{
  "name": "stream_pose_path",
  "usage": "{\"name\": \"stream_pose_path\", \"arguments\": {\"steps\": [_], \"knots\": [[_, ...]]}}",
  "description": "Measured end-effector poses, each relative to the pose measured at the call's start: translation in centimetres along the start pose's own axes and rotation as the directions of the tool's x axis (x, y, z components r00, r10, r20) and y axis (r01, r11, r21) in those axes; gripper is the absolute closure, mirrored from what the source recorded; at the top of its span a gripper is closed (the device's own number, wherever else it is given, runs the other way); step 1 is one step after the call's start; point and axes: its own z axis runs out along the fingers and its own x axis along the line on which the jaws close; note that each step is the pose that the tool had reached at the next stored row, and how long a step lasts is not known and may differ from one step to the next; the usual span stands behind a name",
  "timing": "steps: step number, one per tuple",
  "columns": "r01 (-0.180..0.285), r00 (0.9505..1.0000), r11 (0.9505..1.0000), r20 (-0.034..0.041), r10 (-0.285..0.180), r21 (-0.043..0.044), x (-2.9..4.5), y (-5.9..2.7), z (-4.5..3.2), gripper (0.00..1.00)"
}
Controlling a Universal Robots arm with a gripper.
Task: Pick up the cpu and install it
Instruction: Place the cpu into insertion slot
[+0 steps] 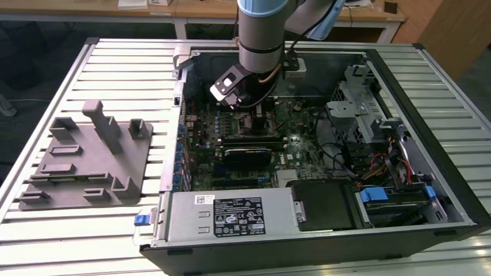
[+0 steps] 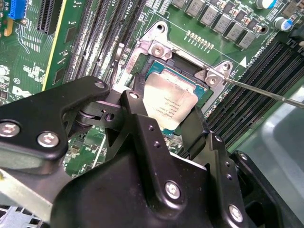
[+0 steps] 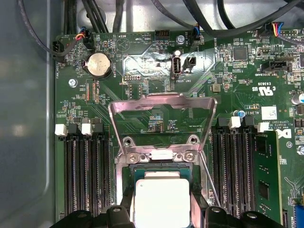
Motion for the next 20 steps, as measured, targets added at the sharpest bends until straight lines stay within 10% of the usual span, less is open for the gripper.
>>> {"name": "stream_pose_path", "arguments": {"steps": [20], "knots": [[0.011, 0.9999, 0.9999, -0.0005, -0.011, 0.0001, 0.01, 0.22, 0.04, 0.45]]}}
